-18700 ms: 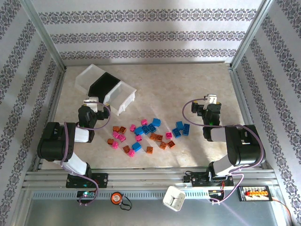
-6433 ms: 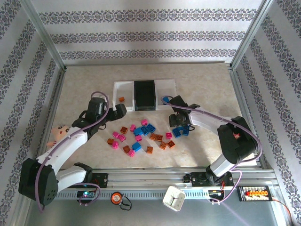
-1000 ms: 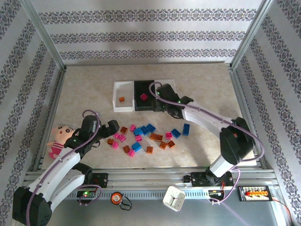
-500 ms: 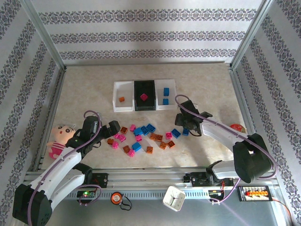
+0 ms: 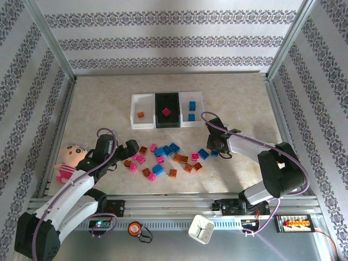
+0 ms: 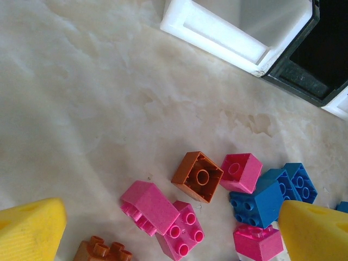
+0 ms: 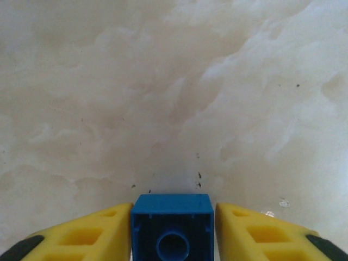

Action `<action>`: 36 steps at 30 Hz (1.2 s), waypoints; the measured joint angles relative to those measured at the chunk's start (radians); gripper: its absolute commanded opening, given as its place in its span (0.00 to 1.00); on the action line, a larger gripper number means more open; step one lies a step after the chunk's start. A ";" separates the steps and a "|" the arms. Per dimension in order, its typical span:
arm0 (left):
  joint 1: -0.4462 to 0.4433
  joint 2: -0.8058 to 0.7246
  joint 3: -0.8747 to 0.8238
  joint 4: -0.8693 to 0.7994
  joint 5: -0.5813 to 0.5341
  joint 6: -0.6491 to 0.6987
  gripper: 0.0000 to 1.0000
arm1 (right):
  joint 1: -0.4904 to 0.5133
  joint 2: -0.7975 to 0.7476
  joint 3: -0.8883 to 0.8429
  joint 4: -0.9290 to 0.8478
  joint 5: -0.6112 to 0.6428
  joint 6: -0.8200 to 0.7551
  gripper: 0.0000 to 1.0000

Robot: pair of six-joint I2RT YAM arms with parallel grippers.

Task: Sort the legos into containers by color
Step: Pick up the lego from the middle-right of the table, then place the lego in the container.

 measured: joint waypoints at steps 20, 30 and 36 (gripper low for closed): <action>0.000 -0.041 0.012 -0.047 -0.003 0.000 1.00 | 0.085 0.037 0.383 0.018 -0.057 -0.195 0.27; 0.000 -0.047 0.035 -0.104 -0.012 -0.008 1.00 | 0.038 0.455 0.774 0.034 -0.016 -0.308 0.31; 0.000 -0.046 0.035 -0.124 -0.016 -0.013 0.90 | 0.023 0.566 0.899 -0.012 -0.010 -0.335 0.62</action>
